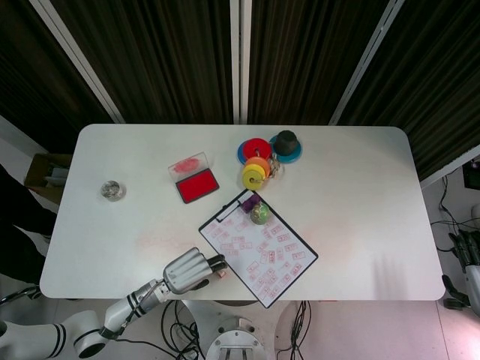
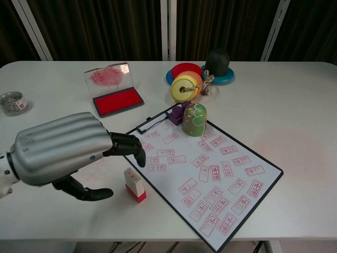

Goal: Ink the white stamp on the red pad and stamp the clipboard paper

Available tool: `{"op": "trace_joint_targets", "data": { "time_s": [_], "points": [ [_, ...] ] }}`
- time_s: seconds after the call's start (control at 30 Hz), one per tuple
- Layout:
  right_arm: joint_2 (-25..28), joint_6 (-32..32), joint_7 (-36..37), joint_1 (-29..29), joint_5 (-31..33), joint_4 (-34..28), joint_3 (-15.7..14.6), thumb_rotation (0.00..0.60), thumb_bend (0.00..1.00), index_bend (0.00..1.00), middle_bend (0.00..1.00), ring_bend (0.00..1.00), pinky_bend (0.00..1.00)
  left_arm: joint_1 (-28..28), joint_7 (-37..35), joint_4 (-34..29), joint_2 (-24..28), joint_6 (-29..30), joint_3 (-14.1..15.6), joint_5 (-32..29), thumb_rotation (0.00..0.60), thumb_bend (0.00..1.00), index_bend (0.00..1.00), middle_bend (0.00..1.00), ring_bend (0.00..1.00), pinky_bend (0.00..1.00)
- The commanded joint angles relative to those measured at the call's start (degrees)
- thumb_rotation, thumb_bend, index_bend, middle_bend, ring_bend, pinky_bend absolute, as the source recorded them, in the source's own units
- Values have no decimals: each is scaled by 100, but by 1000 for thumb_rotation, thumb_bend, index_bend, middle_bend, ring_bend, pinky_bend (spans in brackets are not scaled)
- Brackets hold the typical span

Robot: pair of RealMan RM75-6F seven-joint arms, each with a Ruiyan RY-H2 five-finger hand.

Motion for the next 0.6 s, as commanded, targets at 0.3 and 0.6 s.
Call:
{"op": "trace_joint_targets", "data": {
  "time_s": [0.3, 0.6],
  "points": [
    [31, 16, 67, -22, 19, 26, 7, 600, 246, 0, 0, 0, 0, -262, 295, 218, -265, -345, -72, -343, 600, 287, 384, 392, 941, 1000],
    [47, -16, 112, -11, 36, 47, 20, 600, 246, 0, 0, 0, 0, -306, 388, 472, -420, -188, -7, -408, 600, 287, 422, 425, 944, 1000]
  ]
}}
